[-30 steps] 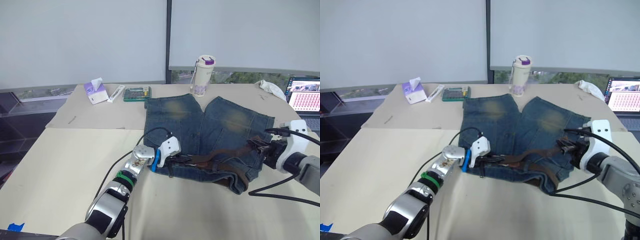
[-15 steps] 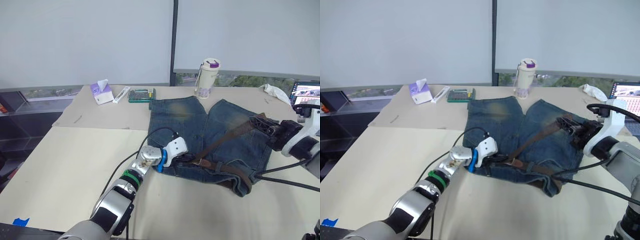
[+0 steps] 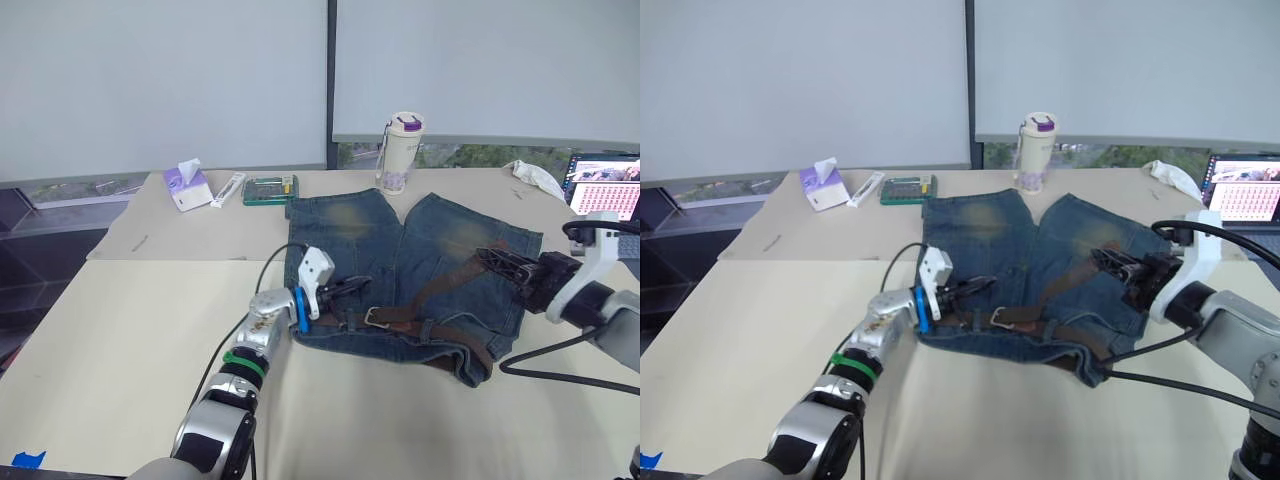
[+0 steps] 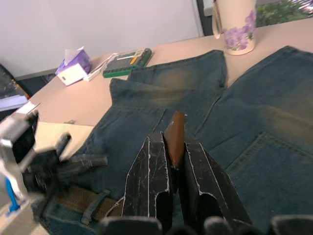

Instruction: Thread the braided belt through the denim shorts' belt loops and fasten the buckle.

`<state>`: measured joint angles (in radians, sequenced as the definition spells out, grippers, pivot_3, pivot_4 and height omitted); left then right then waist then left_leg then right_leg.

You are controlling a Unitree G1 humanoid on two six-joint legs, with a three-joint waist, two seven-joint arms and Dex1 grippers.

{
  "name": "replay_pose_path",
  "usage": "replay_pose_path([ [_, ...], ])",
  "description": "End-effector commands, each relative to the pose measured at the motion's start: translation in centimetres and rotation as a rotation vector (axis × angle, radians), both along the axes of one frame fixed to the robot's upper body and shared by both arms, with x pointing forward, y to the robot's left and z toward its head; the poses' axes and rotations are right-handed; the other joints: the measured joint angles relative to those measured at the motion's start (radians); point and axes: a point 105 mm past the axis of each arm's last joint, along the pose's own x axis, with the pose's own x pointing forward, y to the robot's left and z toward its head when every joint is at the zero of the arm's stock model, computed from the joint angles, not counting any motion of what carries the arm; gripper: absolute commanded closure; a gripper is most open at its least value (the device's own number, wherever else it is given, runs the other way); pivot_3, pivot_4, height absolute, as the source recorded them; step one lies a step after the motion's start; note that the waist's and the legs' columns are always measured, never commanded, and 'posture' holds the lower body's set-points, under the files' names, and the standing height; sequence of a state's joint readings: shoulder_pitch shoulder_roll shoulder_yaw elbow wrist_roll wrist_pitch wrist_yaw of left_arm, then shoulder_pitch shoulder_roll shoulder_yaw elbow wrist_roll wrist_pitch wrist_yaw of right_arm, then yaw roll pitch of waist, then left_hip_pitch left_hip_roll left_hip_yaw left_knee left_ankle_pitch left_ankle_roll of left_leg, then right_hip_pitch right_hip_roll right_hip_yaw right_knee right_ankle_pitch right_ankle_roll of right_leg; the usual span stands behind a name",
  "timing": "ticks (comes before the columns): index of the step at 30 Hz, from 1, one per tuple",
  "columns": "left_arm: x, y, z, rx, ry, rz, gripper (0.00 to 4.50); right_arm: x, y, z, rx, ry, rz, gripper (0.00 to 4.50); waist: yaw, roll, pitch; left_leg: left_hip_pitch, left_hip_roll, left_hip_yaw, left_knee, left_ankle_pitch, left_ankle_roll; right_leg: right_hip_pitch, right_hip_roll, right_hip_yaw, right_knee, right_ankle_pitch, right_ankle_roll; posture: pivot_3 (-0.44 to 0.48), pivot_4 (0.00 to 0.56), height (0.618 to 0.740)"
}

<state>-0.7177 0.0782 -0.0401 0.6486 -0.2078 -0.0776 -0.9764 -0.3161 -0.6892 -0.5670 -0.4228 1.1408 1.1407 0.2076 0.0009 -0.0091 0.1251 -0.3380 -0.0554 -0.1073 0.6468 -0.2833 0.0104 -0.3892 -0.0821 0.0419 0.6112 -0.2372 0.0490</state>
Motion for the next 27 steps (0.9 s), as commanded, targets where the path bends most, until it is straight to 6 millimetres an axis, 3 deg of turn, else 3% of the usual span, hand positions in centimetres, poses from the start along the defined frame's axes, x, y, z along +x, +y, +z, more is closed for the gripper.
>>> replay_pose_path([
  [1, -0.6, 0.2, 3.0, -0.020, -0.101, -0.024, 4.47, 0.7, 1.8, 0.7, 0.065, -0.041, 0.044, 4.50, 0.000, 0.001, -0.001, 0.000, 0.000, 0.000, 0.000, 0.000, 0.000, 0.000, 0.000, 0.000, 0.000, 0.000, 0.000, 0.000, 0.150, 0.740],
  [3, -1.1, 0.1, 3.9, -0.019, -0.127, -0.043, 4.47, 1.1, 3.1, 0.6, 0.117, -0.034, 0.067, 4.50, -0.001, 0.003, -0.001, 0.000, 0.000, 0.000, 0.000, 0.000, 0.000, 0.000, 0.000, 0.000, 0.000, 0.000, 0.000, 0.000, 0.150, 0.740],
  [4, -1.4, 0.0, 4.3, -0.026, -0.131, -0.048, 4.22, 1.3, 3.7, 0.6, 0.142, -0.031, 0.078, 4.50, -0.001, 0.003, -0.002, 0.000, 0.000, -0.001, 0.000, 0.000, 0.000, 0.000, 0.000, 0.000, 0.000, 0.000, 0.000, 0.000, 0.150, 0.740],
  [9, -2.9, -1.2, 6.1, -0.069, -0.207, -0.024, 2.68, 2.9, 6.3, 0.8, 0.353, 0.012, 0.072, 4.50, 0.000, 0.004, -0.002, 0.000, 0.000, -0.001, -0.001, 0.000, 0.000, -0.001, -0.001, 0.001, 0.000, 0.000, 0.000, 0.000, 0.150, 0.740],
  [17, -2.4, -2.0, 5.7, -0.013, -0.282, 0.072, 0.04, 3.8, 7.3, 0.9, 0.493, 0.082, 0.031, 4.50, 0.007, 0.005, -0.002, 0.000, -0.001, -0.001, -0.001, 0.000, 0.000, -0.002, -0.001, 0.001, 0.000, 0.000, -0.001, 0.000, 0.150, 0.740],
  [19, -1.6, -2.0, 5.6, 0.005, -0.292, 0.119, 0.04, 3.6, 7.7, 0.9, 0.490, 0.089, 0.041, 4.50, 0.005, 0.005, -0.002, 0.000, -0.001, -0.001, -0.001, 0.000, 0.000, -0.002, -0.001, 0.001, 0.000, 0.000, -0.001, 0.000, 0.150, 0.740],
  [27, -1.7, -3.1, 5.4, 0.029, -0.353, 0.105, 0.04, 3.0, 8.8, 1.0, 0.516, 0.106, 0.064, 4.50, -0.003, 0.005, -0.002, 0.000, 0.000, -0.001, -0.001, 0.000, 0.000, -0.002, 0.000, 0.001, 0.000, 0.000, -0.001, 0.000, 0.150, 0.740],
])
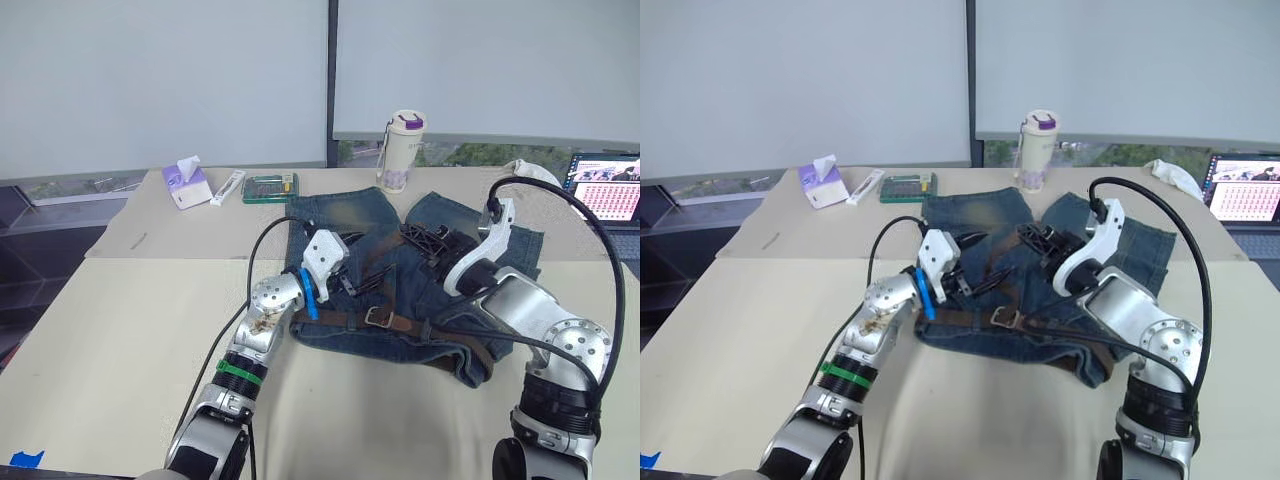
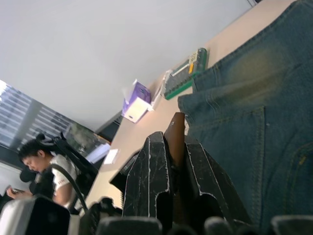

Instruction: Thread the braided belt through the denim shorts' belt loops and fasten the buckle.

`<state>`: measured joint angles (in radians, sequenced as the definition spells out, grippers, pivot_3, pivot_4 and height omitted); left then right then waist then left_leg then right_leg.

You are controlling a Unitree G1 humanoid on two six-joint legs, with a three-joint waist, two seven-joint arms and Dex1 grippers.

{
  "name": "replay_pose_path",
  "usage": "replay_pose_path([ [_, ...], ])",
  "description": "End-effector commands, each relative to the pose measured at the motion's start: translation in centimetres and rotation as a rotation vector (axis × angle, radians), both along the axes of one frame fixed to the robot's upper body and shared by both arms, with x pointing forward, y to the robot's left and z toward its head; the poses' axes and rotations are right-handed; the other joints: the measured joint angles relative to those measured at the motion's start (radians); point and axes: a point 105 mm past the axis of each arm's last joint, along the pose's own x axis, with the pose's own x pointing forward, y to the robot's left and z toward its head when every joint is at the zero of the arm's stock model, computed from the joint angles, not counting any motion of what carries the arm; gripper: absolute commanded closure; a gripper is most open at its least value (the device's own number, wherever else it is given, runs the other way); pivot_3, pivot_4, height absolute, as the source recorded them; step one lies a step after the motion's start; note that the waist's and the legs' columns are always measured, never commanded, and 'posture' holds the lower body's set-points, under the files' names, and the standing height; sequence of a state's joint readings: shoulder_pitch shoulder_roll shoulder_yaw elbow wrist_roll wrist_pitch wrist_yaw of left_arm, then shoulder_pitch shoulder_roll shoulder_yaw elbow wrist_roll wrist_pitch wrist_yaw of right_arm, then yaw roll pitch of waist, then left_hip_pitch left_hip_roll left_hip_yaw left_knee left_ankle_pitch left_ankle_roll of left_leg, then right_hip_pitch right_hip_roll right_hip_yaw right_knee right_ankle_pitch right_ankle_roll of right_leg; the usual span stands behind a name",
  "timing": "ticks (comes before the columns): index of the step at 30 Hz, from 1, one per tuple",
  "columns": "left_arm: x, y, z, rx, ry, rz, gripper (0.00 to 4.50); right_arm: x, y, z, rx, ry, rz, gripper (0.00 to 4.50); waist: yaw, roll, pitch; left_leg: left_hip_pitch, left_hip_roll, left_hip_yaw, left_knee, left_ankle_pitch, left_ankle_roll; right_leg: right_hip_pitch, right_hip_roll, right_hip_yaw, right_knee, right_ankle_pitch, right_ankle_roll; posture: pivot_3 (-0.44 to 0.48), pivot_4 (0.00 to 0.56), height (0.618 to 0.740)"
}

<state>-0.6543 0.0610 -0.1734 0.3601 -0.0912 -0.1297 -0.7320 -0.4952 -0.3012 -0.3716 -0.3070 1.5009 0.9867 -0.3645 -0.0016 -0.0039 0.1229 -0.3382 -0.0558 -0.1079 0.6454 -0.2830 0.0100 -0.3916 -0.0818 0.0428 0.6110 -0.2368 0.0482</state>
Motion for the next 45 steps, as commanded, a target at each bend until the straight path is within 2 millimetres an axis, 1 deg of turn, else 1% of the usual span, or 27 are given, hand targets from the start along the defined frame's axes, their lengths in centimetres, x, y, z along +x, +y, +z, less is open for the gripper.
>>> replay_pose_path([
  [1, 0.1, -0.6, 1.6, -0.026, -0.073, 0.004, 0.29, -0.8, 0.7, 1.4, 0.024, -0.054, 0.015, 4.50, -0.002, 0.000, 0.000, 0.000, 0.000, 0.000, 0.000, 0.000, 0.000, 0.000, 0.000, 0.000, 0.000, 0.000, 0.000, 0.000, 0.150, 0.740],
  [5, 0.2, -0.4, 1.9, -0.024, -0.129, 0.017, 1.50, -0.8, 0.8, 1.2, 0.030, -0.043, 0.005, 4.50, -0.004, 0.000, 0.000, 0.000, 0.000, 0.000, 0.000, 0.000, 0.000, 0.000, 0.000, 0.000, 0.000, 0.000, 0.000, 0.000, 0.150, 0.740],
  [9, 0.1, -0.3, 1.9, -0.003, -0.173, 0.018, 2.89, -0.8, 0.7, 1.1, 0.032, -0.039, -0.003, 4.50, -0.006, 0.000, 0.000, 0.000, 0.000, 0.000, 0.000, 0.000, 0.000, 0.000, 0.000, 0.000, 0.000, 0.000, 0.000, 0.000, 0.150, 0.740],
  [10, 0.0, -0.3, 1.7, 0.013, -0.185, 0.015, 3.23, -0.8, 0.7, 1.1, 0.032, -0.040, -0.003, 4.50, -0.007, 0.000, 0.000, 0.000, 0.000, 0.000, 0.000, 0.000, 0.000, 0.000, 0.000, 0.000, 0.000, 0.000, 0.000, 0.000, 0.150, 0.740],
  [13, 0.9, 0.4, 1.0, 0.110, -0.249, 0.086, 4.17, -0.9, 0.7, 1.2, 0.017, -0.059, 0.007, 4.50, -0.008, 0.000, 0.000, 0.000, 0.000, 0.000, 0.000, 0.000, 0.000, 0.000, 0.001, 0.000, 0.000, 0.000, 0.000, 0.000, 0.150, 0.740],
  [14, 1.2, 0.7, 0.9, 0.133, -0.270, 0.107, 4.49, -1.1, 0.8, 1.4, 0.015, -0.075, 0.020, 4.06, -0.008, 0.000, 0.000, 0.000, 0.000, 0.000, 0.000, 0.000, 0.000, 0.000, 0.001, 0.000, 0.000, 0.000, 0.000, 0.000, 0.150, 0.740],
  [15, 1.2, 0.8, 0.8, 0.168, -0.300, 0.109, 4.50, -1.4, 0.9, 1.6, 0.005, -0.103, 0.042, 3.58, -0.008, 0.000, 0.000, 0.000, 0.000, 0.000, 0.000, 0.000, 0.000, 0.000, 0.001, 0.000, 0.000, 0.000, 0.000, 0.000, 0.150, 0.740],
  [16, 1.1, 1.0, 0.6, 0.198, -0.323, 0.109, 4.50, -1.7, 1.0, 1.7, -0.033, -0.140, 0.062, 3.30, -0.009, 0.000, 0.000, 0.000, 0.000, 0.000, 0.000, 0.000, 0.000, 0.000, 0.001, 0.000, 0.000, 0.000, 0.000, 0.000, 0.150, 0.740],
  [17, 1.1, 1.1, 0.4, 0.220, -0.339, 0.111, 4.50, -1.9, 1.0, 1.6, -0.110, -0.168, 0.069, 2.95, -0.010, 0.000, 0.000, 0.000, 0.000, 0.000, 0.000, 0.000, 0.000, 0.000, 0.001, 0.000, 0.000, 0.000, 0.000, 0.000, 0.150, 0.740],
  [19, 1.2, 1.6, 0.0, 0.264, -0.357, 0.122, 4.50, -2.2, 0.3, -0.1, -0.392, -0.223, 0.067, 2.28, -0.007, 0.001, 0.001, 0.000, 0.000, 0.000, -0.001, 0.000, 0.000, 0.000, 0.001, 0.000, 0.000, 0.000, 0.000, 0.000, 0.150, 0.740],
  [20, 1.3, 1.7, 0.0, 0.276, -0.361, 0.127, 4.50, -2.3, 0.1, -0.7, -0.476, -0.238, 0.075, 1.94, -0.007, 0.001, 0.001, 0.000, -0.001, 0.001, -0.001, 0.000, 0.000, 0.000, 0.001, 0.000, -0.001, 0.000, 0.001, 0.000, 0.150, 0.740],
  [21, 1.4, 2.0, -0.2, 0.298, -0.370, 0.134, 4.50, -2.6, -0.2, -1.6, -0.598, -0.261, 0.091, 1.60, -0.008, -0.001, 0.001, 0.000, -0.002, 0.001, -0.001, 0.000, 0.000, 0.000, 0.001, -0.001, -0.001, -0.001, 0.001, 0.000, 0.150, 0.740],
  [22, 1.5, 2.2, -0.2, 0.312, -0.376, 0.138, 4.50, -2.7, -0.4, -2.2, -0.669, -0.280, 0.107, 1.26, -0.007, -0.001, 0.002, 0.000, -0.001, 0.001, 0.000, 0.000, 0.000, 0.001, 0.002, -0.001, -0.002, -0.001, 0.001, 0.000, 0.150, 0.740],
  [23, 1.6, 2.6, -0.5, 0.346, -0.381, 0.144, 4.50, -3.2, -0.5, -3.3, -0.785, -0.295, 0.151, 0.92, -0.008, -0.001, 0.002, 0.000, -0.002, 0.001, 0.000, 0.000, 0.000, 0.001, 0.002, -0.001, -0.002, -0.001, 0.002, 0.000, 0.150, 0.740],
  [26, 1.9, 3.5, -1.0, 0.439, -0.392, 0.150, 4.50, -4.3, -0.5, -6.4, -1.023, -0.299, 0.273, 0.92, -0.011, -0.002, 0.002, 0.000, -0.001, 0.002, -0.001, 0.000, 0.000, 0.000, 0.002, -0.001, -0.002, -0.005, 0.008, 0.000, 0.150, 0.740],
  [28, 2.0, 3.9, -1.0, 0.470, -0.409, 0.164, 4.50, -4.7, -0.6, -8.1, -1.137, -0.300, 0.324, 0.92, -0.015, -0.002, 0.003, 0.000, 0.001, 0.001, -0.001, 0.000, 0.000, 0.000, 0.003, -0.001, -0.001, -0.005, 0.008, 0.000, 0.150, 0.740],
  [32, 1.8, 4.0, -1.1, 0.528, -0.444, 0.153, 4.50, -4.6, -0.6, -9.7, -1.232, -0.301, 0.354, 0.92, -0.009, -0.003, 0.003, 0.000, 0.001, 0.000, -0.001, 0.000, 0.000, 0.000, 0.003, -0.001, -0.001, -0.004, 0.007, 0.000, 0.150, 0.740],
  [35, 1.6, 4.0, -1.2, 0.553, -0.457, 0.141, 4.50, -4.2, -0.6, -10.3, -1.276, -0.309, 0.347, 0.92, -0.006, -0.003, 0.003, 0.000, 0.001, 0.000, -0.001, 0.000, -0.001, 0.000, 0.001, -0.001, -0.001, -0.001, 0.001, 0.000, 0.150, 0.740],
  [39, 1.6, 4.3, -1.2, 0.581, -0.469, 0.140, 4.50, -3.7, -1.2, -11.1, -1.358, -0.301, 0.345, 0.92, -0.001, -0.004, 0.004, 0.000, 0.001, 0.000, -0.001, 0.000, -0.001, 0.000, 0.001, -0.001, -0.001, -0.001, 0.001, 0.000, 0.150, 0.740],
  [41, 1.6, 4.4, -1.1, 0.586, -0.470, 0.143, 4.50, -3.5, -1.5, -11.2, -1.394, -0.310, 0.342, 0.92, 0.001, -0.004, 0.003, 0.000, 0.001, 0.000, -0.001, 0.000, -0.001, 0.000, 0.001, -0.001, -0.001, -0.001, 0.001, 0.000, 0.150, 0.740],
  [43, 1.6, 4.5, -1.1, 0.590, -0.468, 0.142, 4.50, -3.2, -1.3, -10.8, -1.364, -0.311, 0.320, 0.92, 0.002, -0.004, 0.004, 0.000, 0.001, 0.000, -0.001, 0.000, -0.001, 0.000, 0.001, -0.001, -0.001, -0.001, 0.001, 0.000, 0.150, 0.740],
  [45, 1.6, 4.6, -1.3, 0.600, -0.468, 0.139, 4.50, -3.1, -1.2, -10.6, -1.339, -0.303, 0.303, 1.46, 0.002, -0.005, 0.004, 0.001, 0.001, 0.000, -0.001, 0.001, -0.001, 0.000, 0.001, -0.001, -0.001, -0.001, 0.001, 0.000, 0.150, 0.740],
])
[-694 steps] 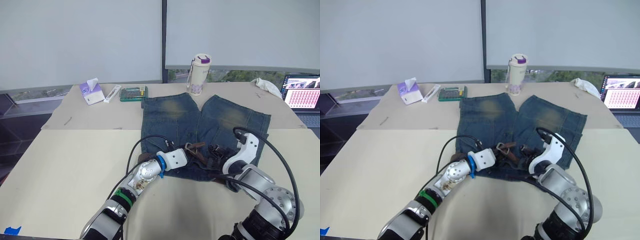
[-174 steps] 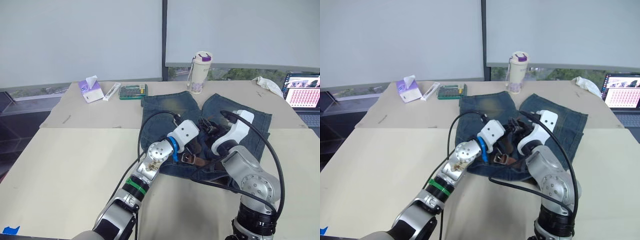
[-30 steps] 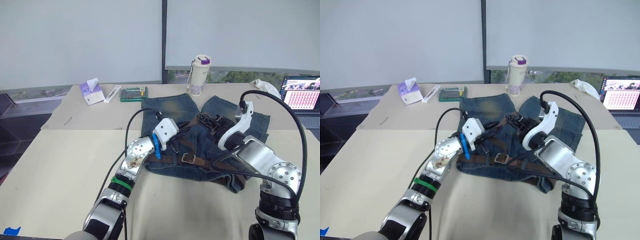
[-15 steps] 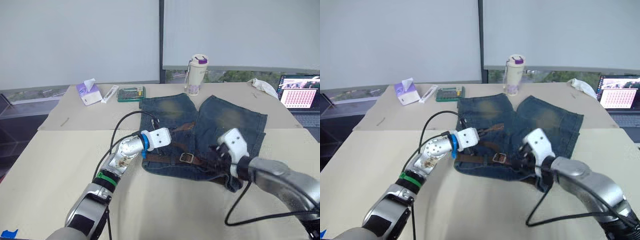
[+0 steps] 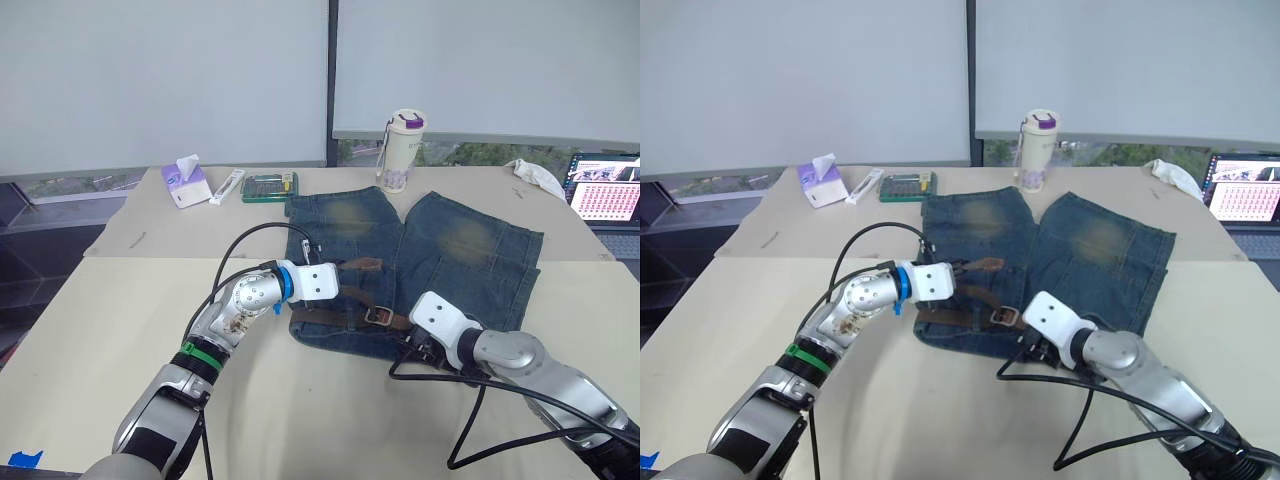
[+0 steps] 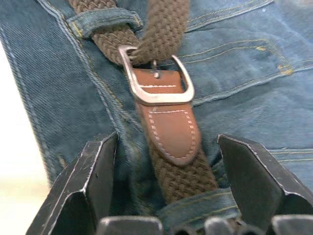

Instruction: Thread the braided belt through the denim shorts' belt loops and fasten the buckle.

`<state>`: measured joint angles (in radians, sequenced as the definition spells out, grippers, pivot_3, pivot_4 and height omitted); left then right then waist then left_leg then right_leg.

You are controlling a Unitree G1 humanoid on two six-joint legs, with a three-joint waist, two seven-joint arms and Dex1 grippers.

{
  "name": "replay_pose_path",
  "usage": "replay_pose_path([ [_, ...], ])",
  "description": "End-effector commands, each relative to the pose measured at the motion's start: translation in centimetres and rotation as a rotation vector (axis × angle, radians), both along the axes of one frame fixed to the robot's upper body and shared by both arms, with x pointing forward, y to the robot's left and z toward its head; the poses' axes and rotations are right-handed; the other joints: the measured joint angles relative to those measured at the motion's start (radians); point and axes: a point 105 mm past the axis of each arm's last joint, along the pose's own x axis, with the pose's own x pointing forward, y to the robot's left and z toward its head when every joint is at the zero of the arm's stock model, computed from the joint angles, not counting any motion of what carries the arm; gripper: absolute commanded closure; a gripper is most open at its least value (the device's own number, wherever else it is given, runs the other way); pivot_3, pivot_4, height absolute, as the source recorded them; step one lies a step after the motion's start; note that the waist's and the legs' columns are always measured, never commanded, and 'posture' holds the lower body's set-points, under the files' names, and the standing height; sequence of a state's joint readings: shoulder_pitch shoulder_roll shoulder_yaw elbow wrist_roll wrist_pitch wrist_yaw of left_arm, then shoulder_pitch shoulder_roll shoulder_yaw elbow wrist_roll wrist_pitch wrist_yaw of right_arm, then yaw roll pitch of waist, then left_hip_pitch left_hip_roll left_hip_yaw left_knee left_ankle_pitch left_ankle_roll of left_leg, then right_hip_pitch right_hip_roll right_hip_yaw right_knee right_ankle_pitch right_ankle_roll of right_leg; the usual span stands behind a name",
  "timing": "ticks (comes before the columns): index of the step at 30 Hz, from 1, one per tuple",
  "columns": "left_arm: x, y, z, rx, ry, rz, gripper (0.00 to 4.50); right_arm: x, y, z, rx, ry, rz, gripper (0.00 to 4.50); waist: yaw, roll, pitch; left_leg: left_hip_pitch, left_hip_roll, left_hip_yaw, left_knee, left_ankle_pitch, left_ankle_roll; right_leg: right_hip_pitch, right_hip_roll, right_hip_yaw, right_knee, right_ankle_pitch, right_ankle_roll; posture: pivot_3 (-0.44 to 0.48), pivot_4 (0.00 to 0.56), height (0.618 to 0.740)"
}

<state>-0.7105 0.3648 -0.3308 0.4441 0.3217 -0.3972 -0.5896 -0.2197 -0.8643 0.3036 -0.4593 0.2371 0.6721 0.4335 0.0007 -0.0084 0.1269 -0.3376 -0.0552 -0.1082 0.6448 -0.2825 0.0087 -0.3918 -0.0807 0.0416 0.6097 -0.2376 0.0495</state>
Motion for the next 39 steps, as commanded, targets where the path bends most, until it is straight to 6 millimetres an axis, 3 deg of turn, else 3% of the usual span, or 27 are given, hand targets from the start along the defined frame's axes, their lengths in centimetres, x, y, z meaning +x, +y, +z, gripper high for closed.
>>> replay_pose_path([
  [1, -0.2, -0.2, 1.2, 0.007, -0.048, -0.017, 4.50, 0.5, 0.1, 1.1, 0.026, -0.040, -0.017, 1.70, 0.000, 0.000, 0.000, 0.000, 0.000, 0.000, 0.000, 0.000, 0.000, 0.000, 0.000, 0.000, 0.000, 0.000, 0.000, 0.000, 0.150, 0.740],
  [9, -0.5, -0.4, 0.9, 0.037, -0.043, -0.037, 4.50, 0.2, 0.0, 0.5, -0.062, -0.053, -0.007, 4.47, 0.001, 0.000, 0.000, 0.000, 0.000, 0.000, 0.000, 0.000, 0.000, 0.000, 0.000, 0.000, 0.000, 0.000, 0.000, 0.000, 0.150, 0.740],
  [13, -0.6, -0.4, 0.6, 0.075, -0.049, -0.049, 4.50, 0.4, -0.4, 0.9, -0.178, -0.135, 0.012, 4.47, 0.002, 0.000, 0.000, 0.000, -0.001, 0.000, 0.000, 0.000, 0.000, 0.000, 0.000, 0.000, 0.000, 0.000, 0.000, 0.000, 0.150, 0.740],
  [17, -0.6, -0.5, 0.1, 0.134, -0.057, -0.063, 4.50, 0.8, 0.5, 2.3, -0.222, -0.276, 0.059, 4.47, 0.003, 0.000, 0.000, 0.000, -0.001, 0.000, 0.000, 0.000, -0.001, 0.000, 0.000, 0.000, 0.000, 0.000, 0.000, 0.000, 0.150, 0.740],
  [22, -0.5, -0.7, -1.0, 0.307, -0.103, -0.106, 4.50, 1.3, 1.1, 3.7, -0.318, -0.461, 0.134, 4.47, 0.003, 0.000, 0.000, 0.000, -0.002, 0.001, 0.000, 0.001, -0.001, 0.000, 0.000, 0.000, 0.001, 0.000, 0.000, 0.000, 0.150, 0.740],
  [29, 0.5, -0.6, -1.3, 0.444, -0.199, -0.108, 4.50, 1.5, 1.6, 4.1, -0.350, -0.537, 0.179, 4.47, 0.001, 0.000, 0.000, 0.000, -0.002, 0.001, 0.000, 0.001, -0.002, 0.000, 0.001, 0.000, 0.001, 0.000, 0.000, 0.000, 0.150, 0.740],
  [39, 0.4, -1.9, -1.3, 0.479, -0.279, -0.130, 4.50, 1.3, 2.8, 4.0, -0.342, -0.561, 0.215, 4.47, -0.001, 0.000, 0.000, 0.000, -0.002, 0.001, 0.000, 0.001, -0.002, 0.000, 0.002, 0.000, 0.001, 0.000, 0.000, 0.000, 0.150, 0.740],
])
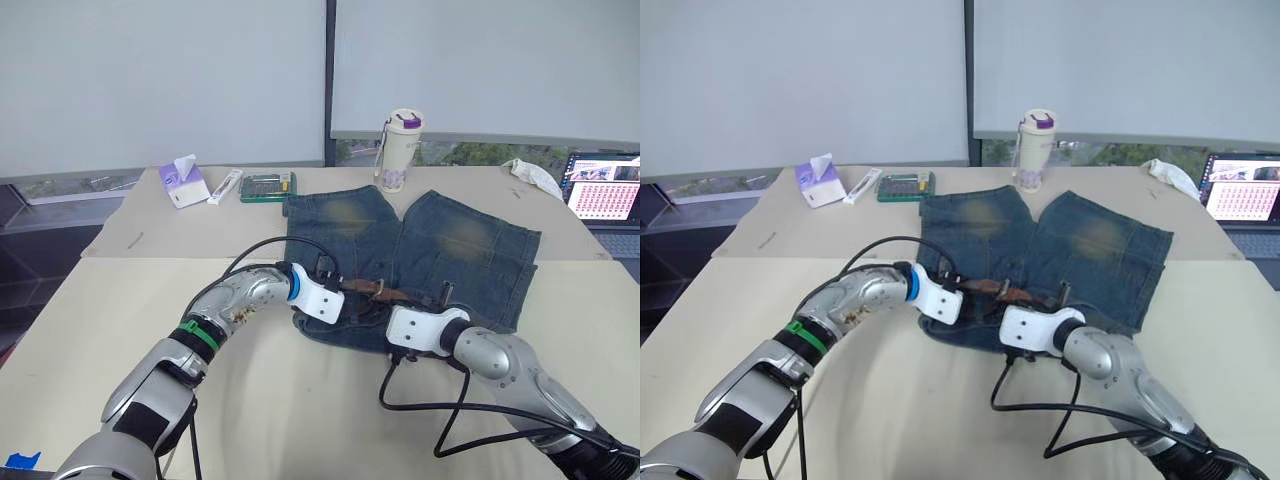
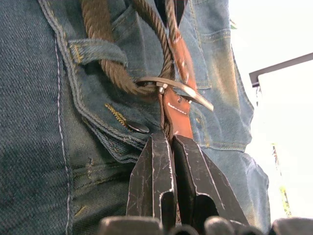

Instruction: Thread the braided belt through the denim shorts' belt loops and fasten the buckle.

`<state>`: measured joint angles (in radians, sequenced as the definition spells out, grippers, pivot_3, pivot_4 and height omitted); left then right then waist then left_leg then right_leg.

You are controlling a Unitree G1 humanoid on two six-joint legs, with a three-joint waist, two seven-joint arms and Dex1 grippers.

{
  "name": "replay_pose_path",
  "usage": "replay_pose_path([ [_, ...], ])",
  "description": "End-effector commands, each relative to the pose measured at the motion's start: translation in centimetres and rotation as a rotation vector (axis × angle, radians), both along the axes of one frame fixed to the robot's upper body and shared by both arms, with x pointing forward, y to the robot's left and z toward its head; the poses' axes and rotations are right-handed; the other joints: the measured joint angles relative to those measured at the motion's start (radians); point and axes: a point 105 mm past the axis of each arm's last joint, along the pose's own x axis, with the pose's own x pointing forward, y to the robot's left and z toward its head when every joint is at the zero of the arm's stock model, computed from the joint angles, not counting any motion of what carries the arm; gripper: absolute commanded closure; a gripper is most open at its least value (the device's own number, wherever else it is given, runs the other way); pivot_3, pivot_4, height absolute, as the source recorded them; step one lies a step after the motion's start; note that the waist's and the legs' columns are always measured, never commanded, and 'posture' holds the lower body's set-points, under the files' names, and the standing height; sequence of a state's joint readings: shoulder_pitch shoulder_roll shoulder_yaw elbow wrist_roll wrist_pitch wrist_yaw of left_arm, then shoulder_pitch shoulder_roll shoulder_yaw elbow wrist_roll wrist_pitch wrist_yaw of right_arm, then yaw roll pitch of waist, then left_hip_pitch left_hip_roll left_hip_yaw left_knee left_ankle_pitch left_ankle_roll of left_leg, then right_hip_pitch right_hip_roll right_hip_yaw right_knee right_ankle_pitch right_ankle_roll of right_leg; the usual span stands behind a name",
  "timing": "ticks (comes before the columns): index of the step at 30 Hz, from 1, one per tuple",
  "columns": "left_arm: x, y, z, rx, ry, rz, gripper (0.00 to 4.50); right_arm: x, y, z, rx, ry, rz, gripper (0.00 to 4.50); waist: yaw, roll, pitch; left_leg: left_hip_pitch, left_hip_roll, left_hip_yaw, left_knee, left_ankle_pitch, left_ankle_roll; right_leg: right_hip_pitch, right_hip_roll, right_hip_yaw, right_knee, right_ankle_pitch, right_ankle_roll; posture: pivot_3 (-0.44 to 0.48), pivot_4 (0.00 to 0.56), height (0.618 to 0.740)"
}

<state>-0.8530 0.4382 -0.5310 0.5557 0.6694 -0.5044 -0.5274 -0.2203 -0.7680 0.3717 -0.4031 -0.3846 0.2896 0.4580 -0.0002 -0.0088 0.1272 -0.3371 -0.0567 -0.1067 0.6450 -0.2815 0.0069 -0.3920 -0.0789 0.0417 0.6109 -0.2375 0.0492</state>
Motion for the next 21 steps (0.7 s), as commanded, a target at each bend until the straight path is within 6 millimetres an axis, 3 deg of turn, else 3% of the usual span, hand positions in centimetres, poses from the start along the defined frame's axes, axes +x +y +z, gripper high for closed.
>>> replay_pose_path([
  [1, -0.3, -1.4, 1.3, -0.006, -0.066, -0.059, 4.50, 0.1, 0.7, 2.1, 0.011, -0.090, 0.040, 4.47, 0.000, 0.000, 0.000, 0.000, 0.000, 0.000, 0.000, 0.000, 0.000, 0.000, 0.000, 0.000, 0.000, 0.000, 0.000, 0.000, 0.150, 0.740],
  [9, -0.7, -2.6, 1.1, -0.020, -0.055, -0.095, 4.50, 0.1, 1.5, 1.9, 0.025, -0.090, 0.059, 4.47, -0.002, 0.000, 0.000, 0.000, 0.000, 0.000, 0.000, 0.000, 0.000, 0.000, 0.000, 0.000, 0.000, 0.000, 0.000, 0.000, 0.150, 0.740],
  [21, -0.8, -5.9, -0.2, -0.316, 0.196, -0.006, 4.50, -0.4, 1.2, 1.2, 0.111, -0.039, 0.026, 4.47, -0.005, 0.000, 0.000, 0.000, 0.000, 0.001, 0.001, 0.000, 0.000, 0.000, 0.001, 0.000, 0.001, 0.000, 0.000, 0.000, 0.150, 0.740],
])
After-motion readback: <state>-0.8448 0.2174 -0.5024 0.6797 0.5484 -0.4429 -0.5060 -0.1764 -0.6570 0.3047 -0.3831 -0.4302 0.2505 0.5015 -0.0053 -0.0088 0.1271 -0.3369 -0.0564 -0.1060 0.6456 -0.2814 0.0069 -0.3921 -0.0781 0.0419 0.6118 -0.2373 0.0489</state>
